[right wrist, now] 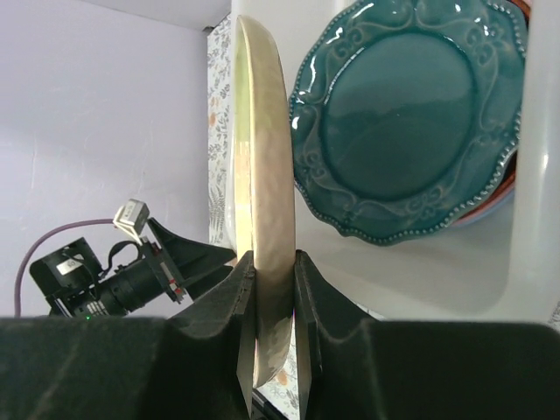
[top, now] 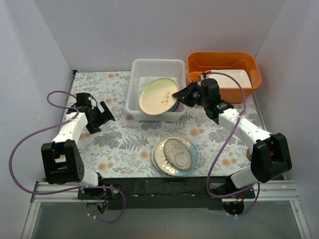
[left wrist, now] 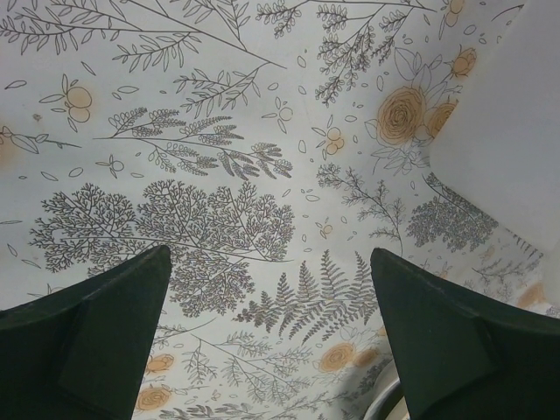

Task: Place the plates into the plastic bin on the countertop
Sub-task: Place the plate in the plastic bin.

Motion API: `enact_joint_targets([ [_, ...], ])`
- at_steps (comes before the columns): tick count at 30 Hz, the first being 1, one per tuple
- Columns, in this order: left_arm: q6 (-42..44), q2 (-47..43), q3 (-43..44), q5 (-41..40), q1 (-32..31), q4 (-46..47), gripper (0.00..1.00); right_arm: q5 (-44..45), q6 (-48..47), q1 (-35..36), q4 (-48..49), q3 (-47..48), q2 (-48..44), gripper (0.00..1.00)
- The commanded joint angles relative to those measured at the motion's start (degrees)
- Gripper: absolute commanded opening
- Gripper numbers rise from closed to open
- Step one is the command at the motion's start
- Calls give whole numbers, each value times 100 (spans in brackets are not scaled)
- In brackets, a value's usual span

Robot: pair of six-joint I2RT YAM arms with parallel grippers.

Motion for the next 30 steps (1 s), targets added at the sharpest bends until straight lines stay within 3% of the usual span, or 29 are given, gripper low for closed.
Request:
enact_joint_targets([
  [1,61,-107,-97,143,40,106,98,-434,246,-114,1109,782,-59,1],
  [30,61,-133,-343,213,31,185,98,-434,35,-378,705,1714,1646,1],
])
